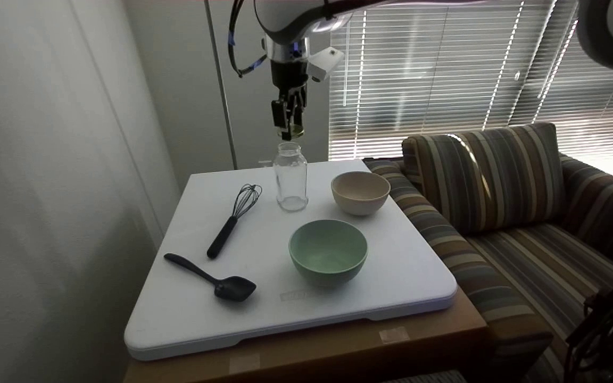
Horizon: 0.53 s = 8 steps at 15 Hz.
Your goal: Put the lid on top of the glass jar, put the black ladle inside the green bowl, take the ladle out of the bowl
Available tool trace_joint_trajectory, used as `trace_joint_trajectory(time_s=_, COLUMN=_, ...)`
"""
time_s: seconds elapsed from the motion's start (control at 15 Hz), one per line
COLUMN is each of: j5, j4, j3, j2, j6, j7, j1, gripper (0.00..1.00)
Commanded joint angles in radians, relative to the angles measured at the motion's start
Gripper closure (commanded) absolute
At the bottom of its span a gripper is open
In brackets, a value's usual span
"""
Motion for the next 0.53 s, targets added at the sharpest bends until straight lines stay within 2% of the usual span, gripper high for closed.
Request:
trace_joint_trajectory(time_s=0.0, j5=0.012, j4=-0.029, j3=0.007, j2=-0.023, j6=-0.040, j7=0.001, j1=-0.010, gripper=0.53)
trace_joint_trajectory(time_s=0.27, j5=0.037, j4=-0.033, j3=0.025, j2=-0.018, j6=-0.066, j7=-0.007, j1=-0.019, gripper=0.53)
trace_joint_trajectory(time_s=0.47, j5=0.055, j4=-0.021, j3=0.035, j2=-0.004, j6=-0.035, j7=-0.006, j1=-0.021, gripper=0.53)
